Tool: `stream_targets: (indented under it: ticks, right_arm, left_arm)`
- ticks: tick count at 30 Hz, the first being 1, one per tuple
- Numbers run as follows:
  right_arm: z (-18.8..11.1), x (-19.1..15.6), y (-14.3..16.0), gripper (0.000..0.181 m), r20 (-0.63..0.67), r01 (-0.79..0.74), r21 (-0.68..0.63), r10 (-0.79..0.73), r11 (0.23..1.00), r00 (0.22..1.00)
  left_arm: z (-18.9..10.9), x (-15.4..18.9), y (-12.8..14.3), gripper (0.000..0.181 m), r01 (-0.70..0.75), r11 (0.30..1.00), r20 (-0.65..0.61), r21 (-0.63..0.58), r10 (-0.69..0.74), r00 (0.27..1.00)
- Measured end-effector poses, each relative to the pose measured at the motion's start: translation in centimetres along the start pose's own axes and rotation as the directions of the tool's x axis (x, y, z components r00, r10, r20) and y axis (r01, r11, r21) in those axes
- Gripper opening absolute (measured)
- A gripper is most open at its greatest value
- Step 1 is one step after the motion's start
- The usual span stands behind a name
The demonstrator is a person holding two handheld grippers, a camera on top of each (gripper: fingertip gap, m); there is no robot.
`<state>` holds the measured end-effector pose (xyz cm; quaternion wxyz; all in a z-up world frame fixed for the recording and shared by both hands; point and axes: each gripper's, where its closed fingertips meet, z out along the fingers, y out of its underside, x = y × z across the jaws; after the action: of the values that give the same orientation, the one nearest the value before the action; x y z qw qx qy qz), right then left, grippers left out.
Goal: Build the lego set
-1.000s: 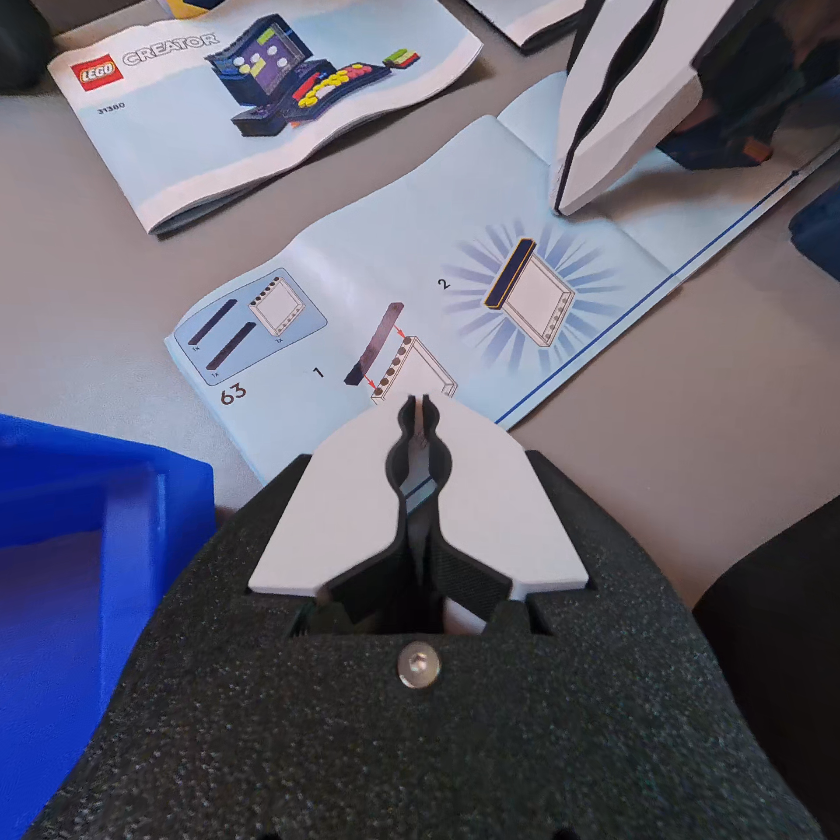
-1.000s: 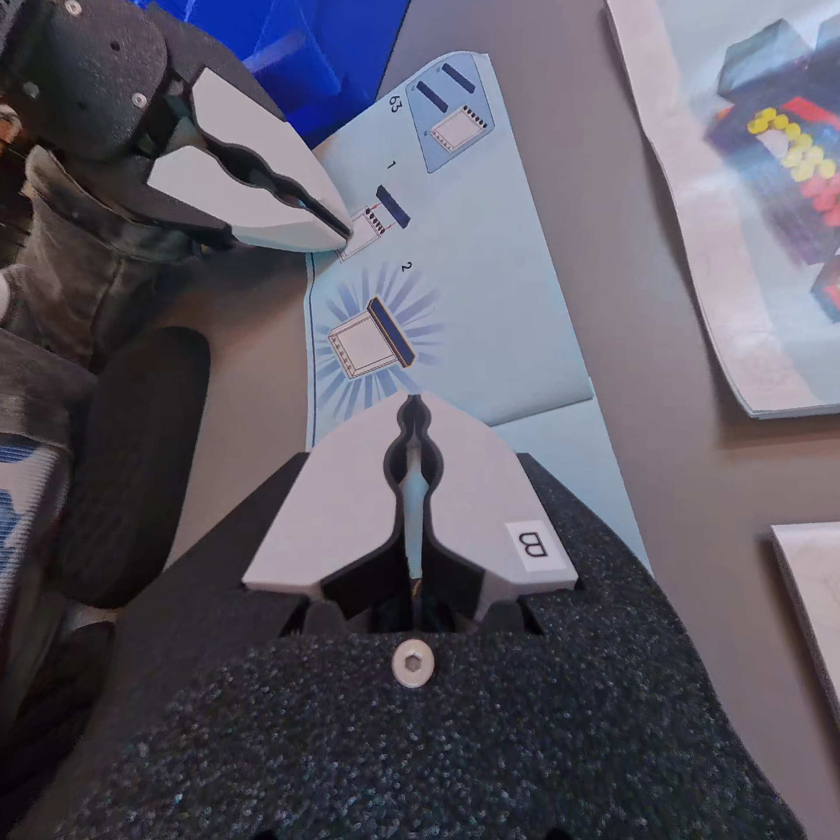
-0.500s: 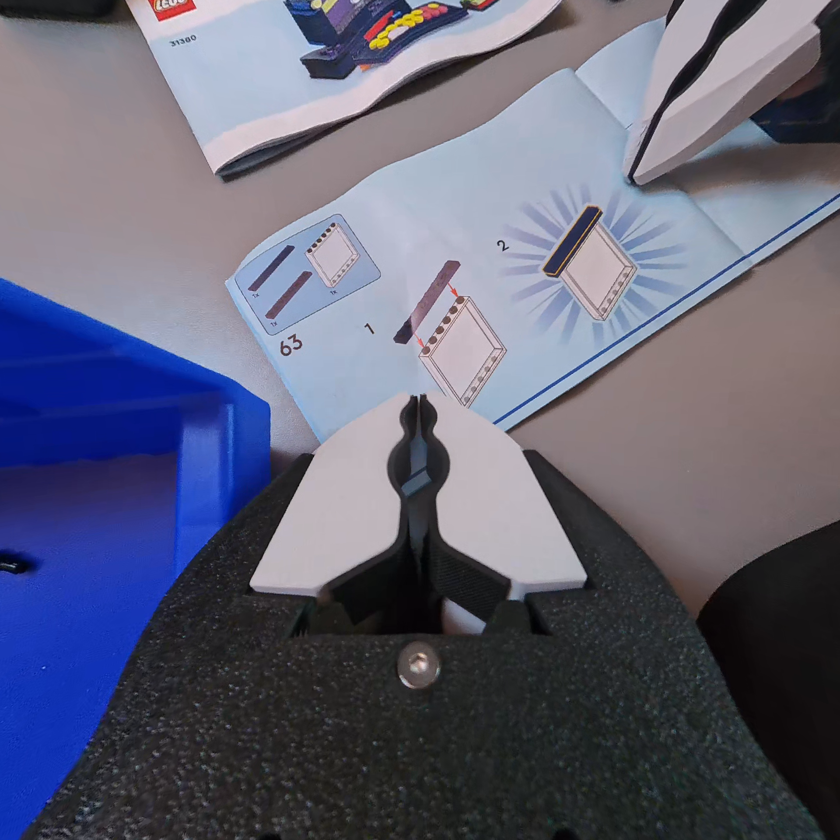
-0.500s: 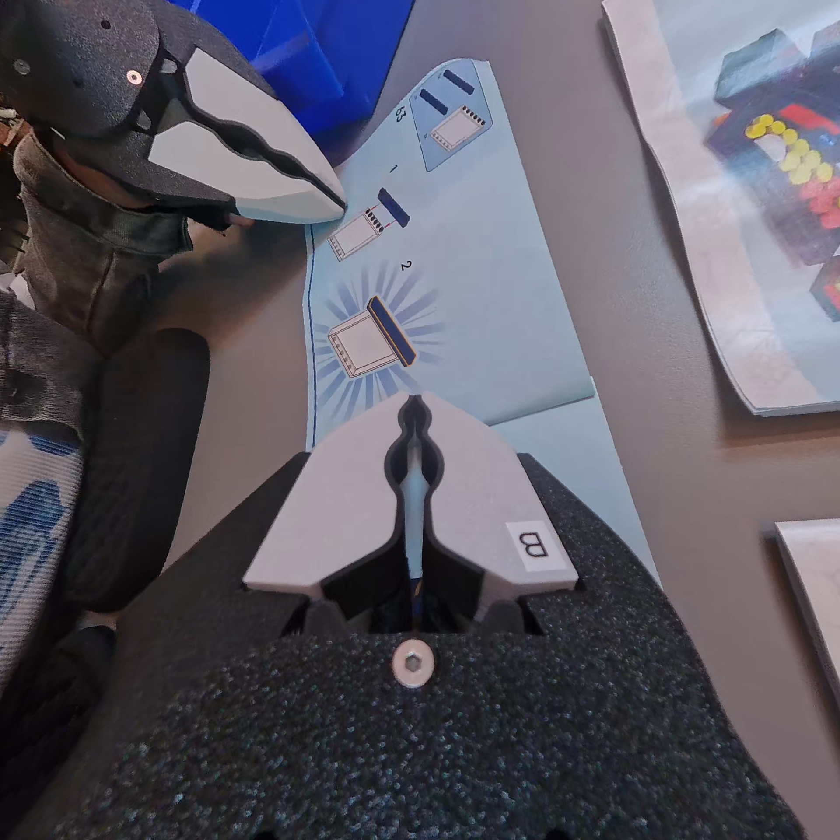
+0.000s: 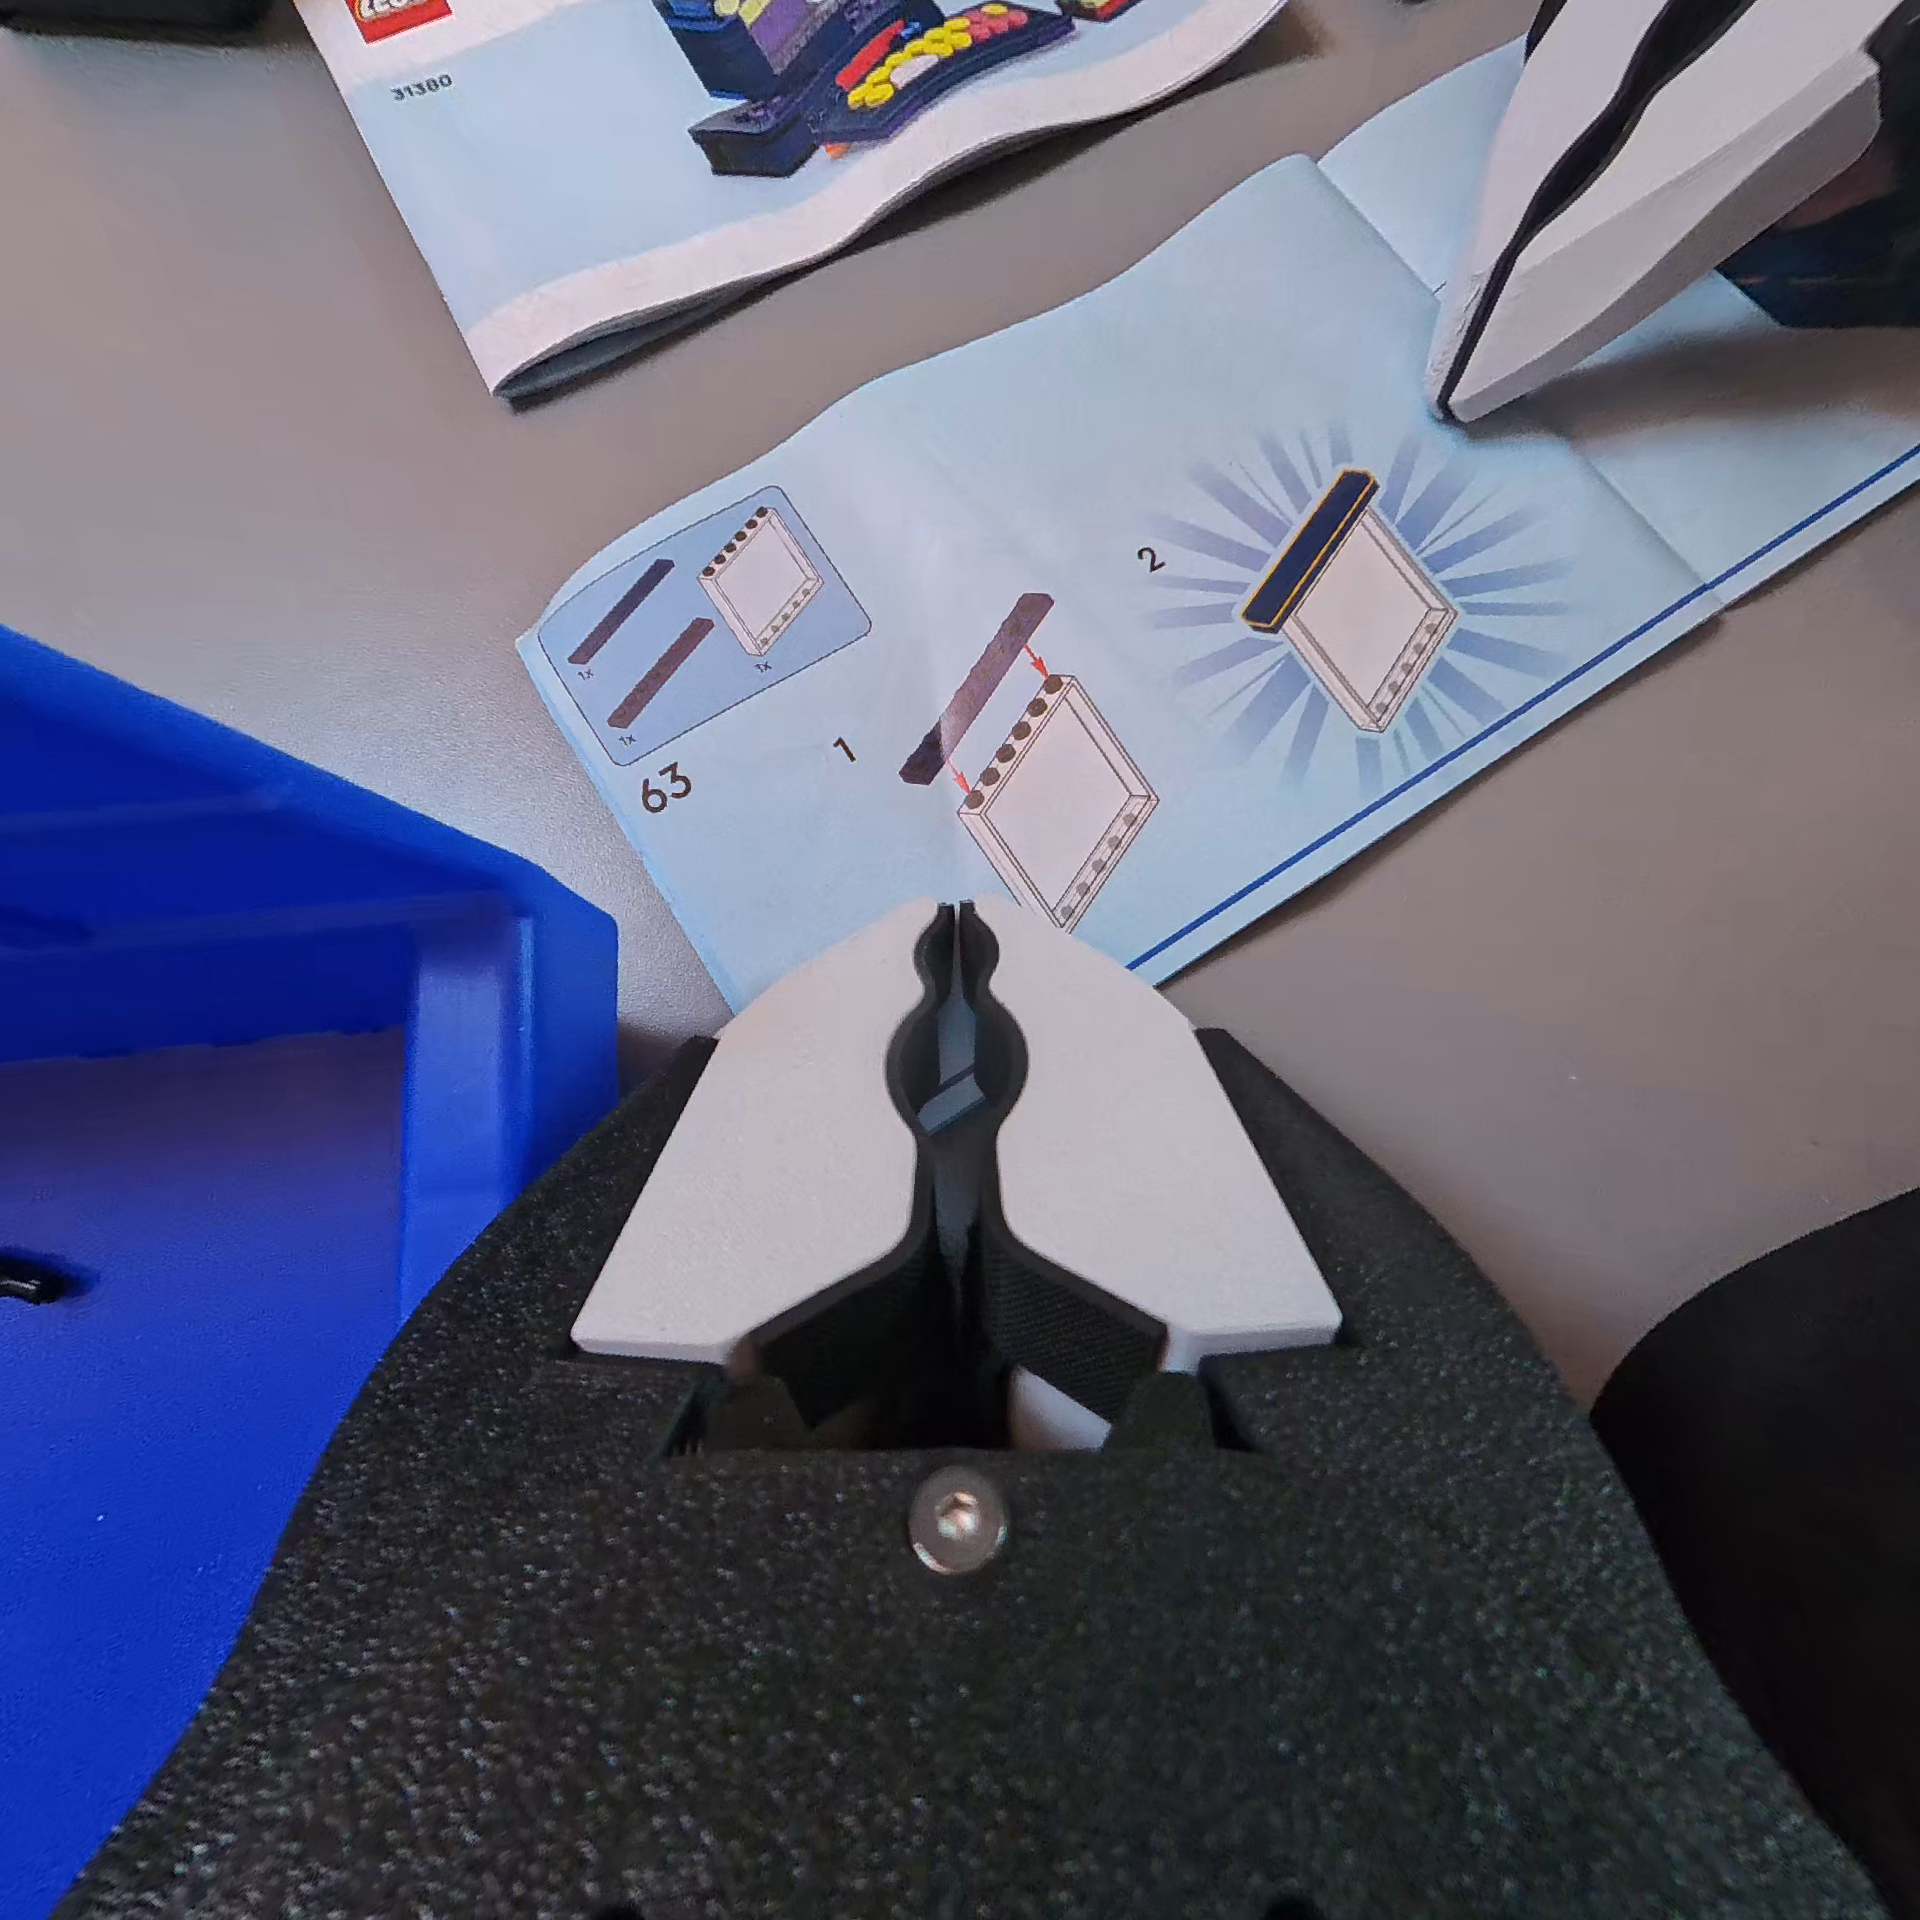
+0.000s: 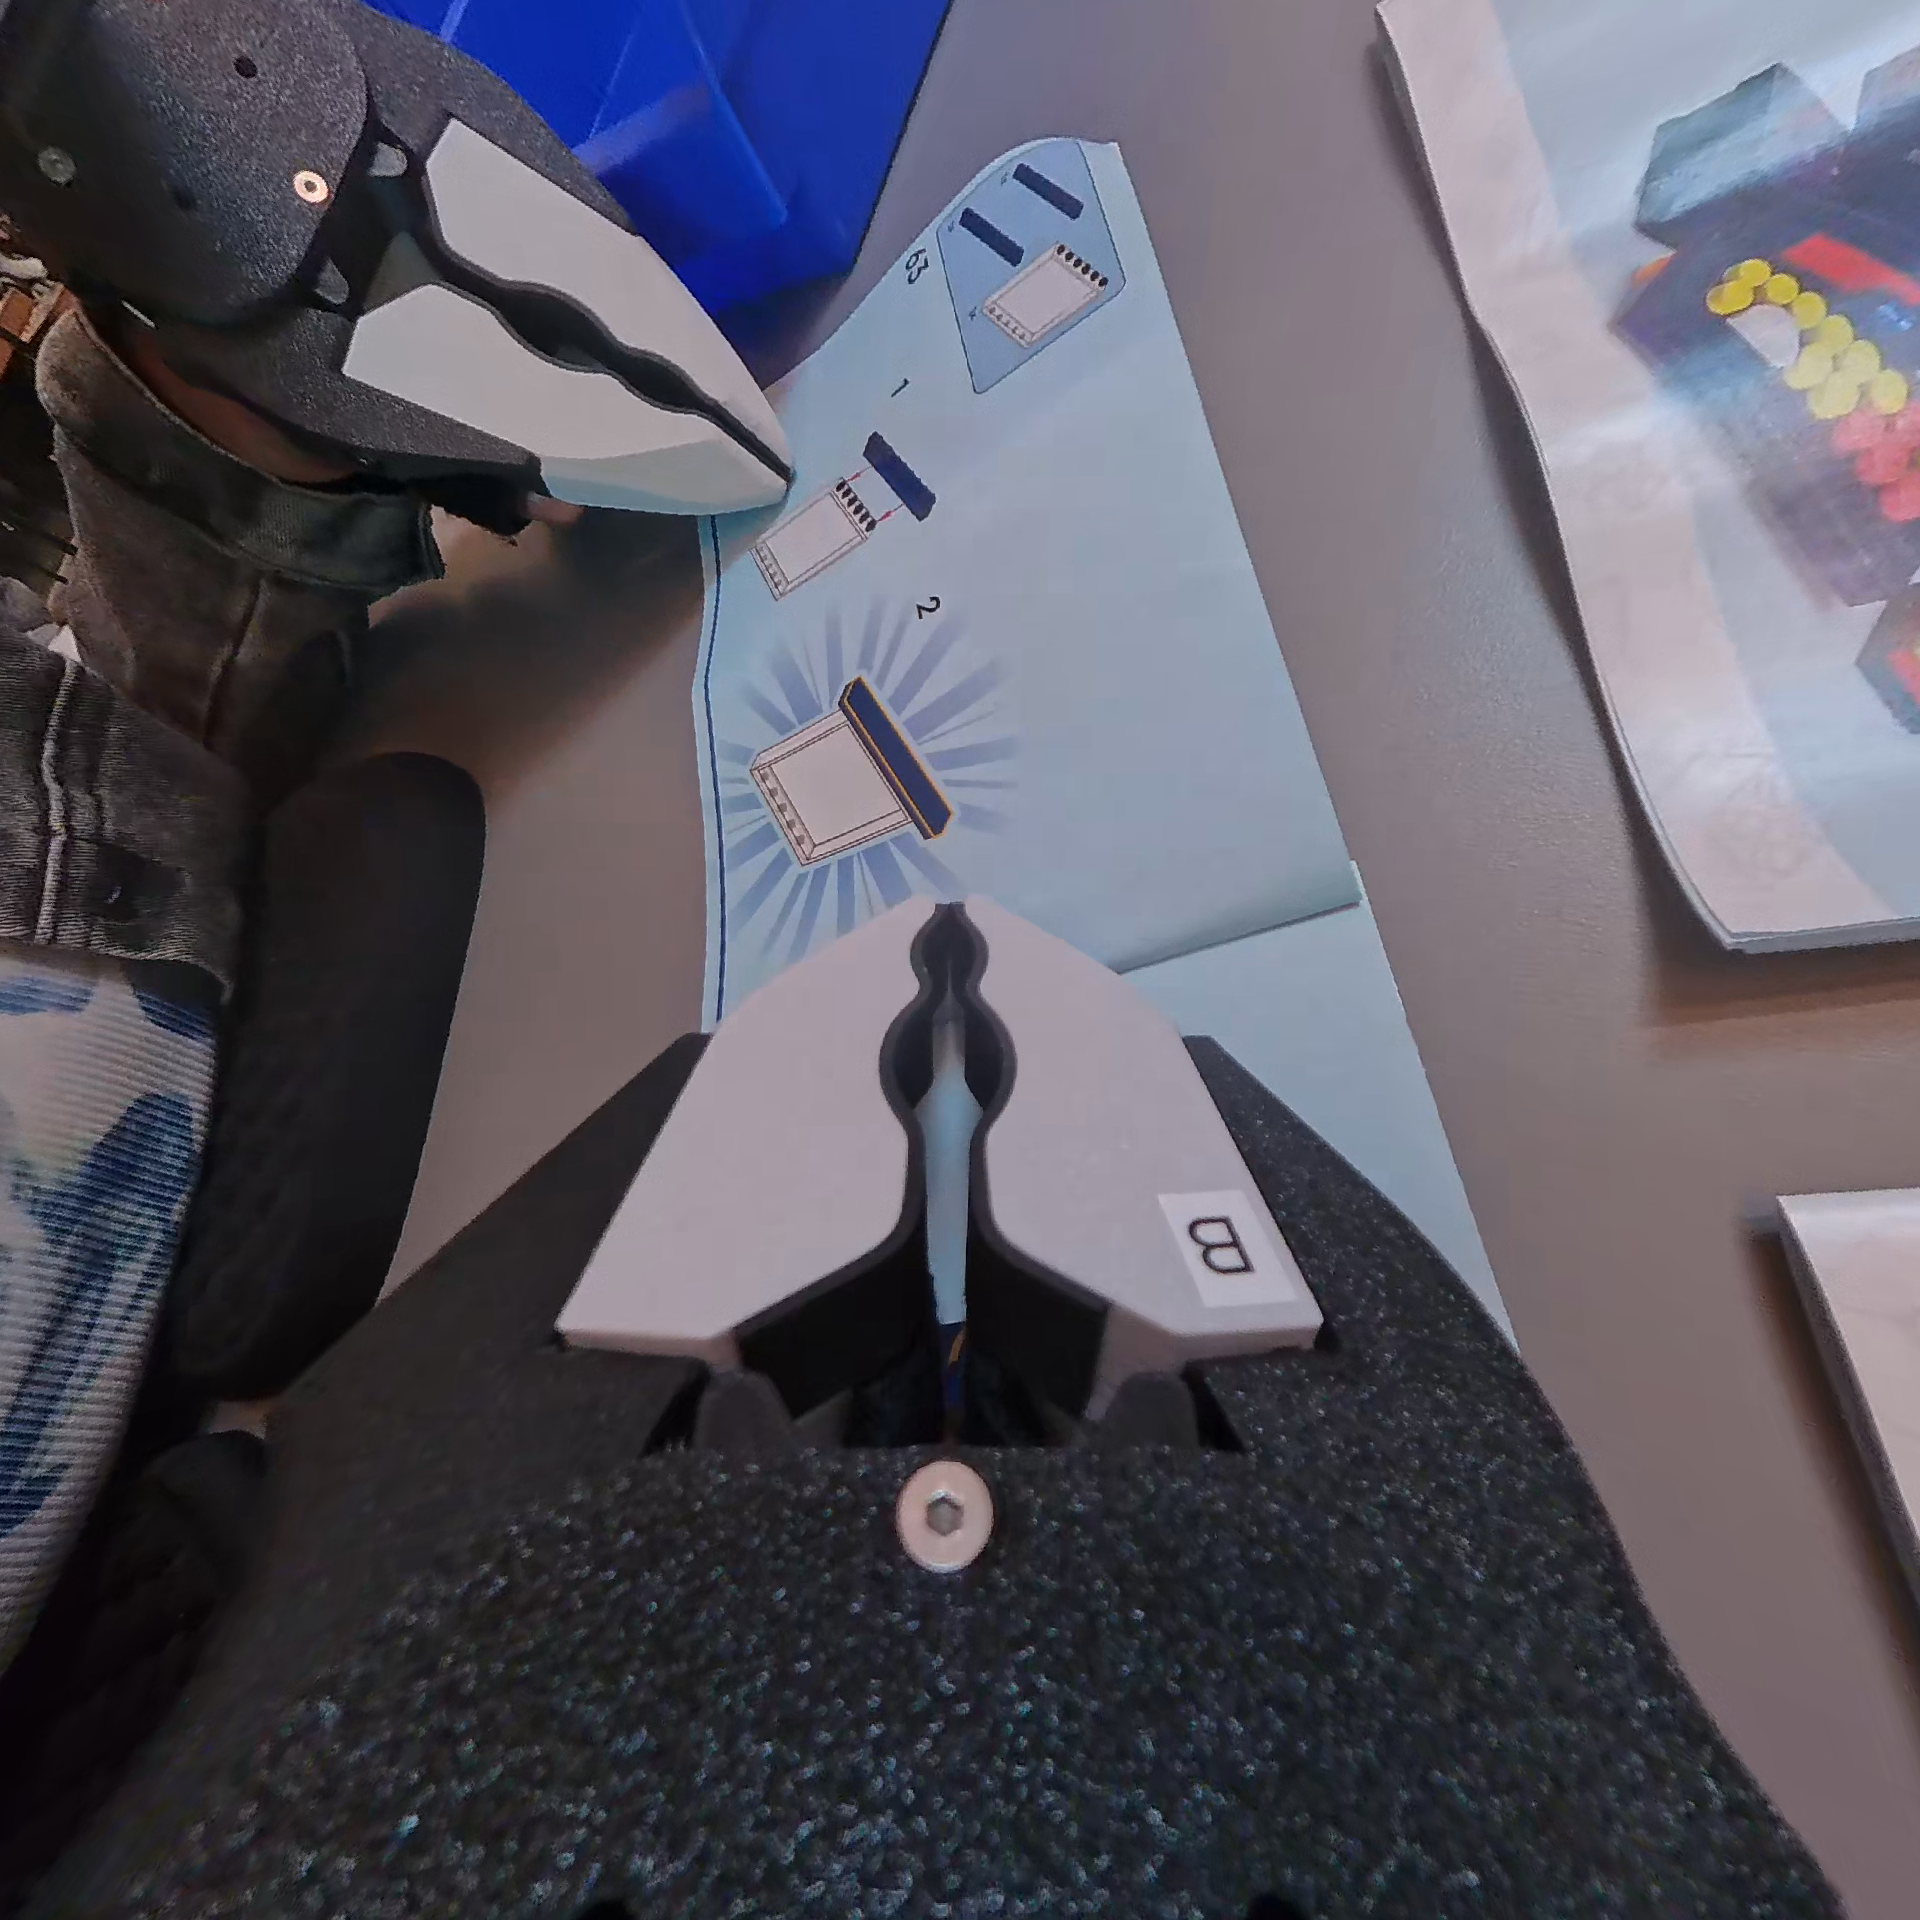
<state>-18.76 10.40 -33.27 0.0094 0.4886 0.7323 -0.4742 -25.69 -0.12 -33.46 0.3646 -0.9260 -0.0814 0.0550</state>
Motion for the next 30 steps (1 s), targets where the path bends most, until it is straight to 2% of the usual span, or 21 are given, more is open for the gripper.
stream_targets:
  ticks: [18,21,23,24,26,28,30]
  right_arm:
    - [0.1,0.0,0.0,0.000,-0.002,-0.015,-0.008,0.015,1.000,1.000]
    - [-0.5,-0.4,-0.1,0.000,-0.081,0.035,-0.092,-0.042,0.995,0.996]
    - [-2.0,-2.7,-1.7,0.000,-0.157,0.135,-0.091,-0.148,0.987,0.976]
    - [-3.1,-4.5,-2.8,0.014,-0.172,0.178,-0.056,-0.185,0.982,0.968]
    - [-5.9,-8.3,-4.2,0.026,-0.190,0.243,0.017,-0.236,0.970,0.953]
    - [-9.4,-10.8,-4.2,0.040,-0.257,0.293,0.095,-0.261,0.951,0.930]
    - [-14.1,-11.0,-2.9,0.052,-0.372,0.301,0.167,-0.222,0.939,0.901]
  left_arm:
    - [0.0,0.0,0.0,0.000,-0.031,1.000,0.016,-0.004,0.031,0.999]
    - [0.3,0.1,-0.3,0.000,-0.045,0.999,0.007,0.021,0.045,0.999]
    - [0.4,0.1,-0.4,0.000,-0.032,0.999,0.002,0.036,0.032,0.999]
    - [0.4,0.1,-0.4,0.000,-0.031,0.999,0.008,0.035,0.031,0.999]
    - [0.3,0.1,-0.4,0.000,-0.054,0.998,0.038,0.021,0.053,0.998]
    - [0.3,0.1,-0.4,0.000,-0.089,0.996,0.074,0.003,0.088,0.993]
    - [0.3,0.1,-0.4,0.000,-0.095,0.996,0.099,-0.003,0.095,0.991]
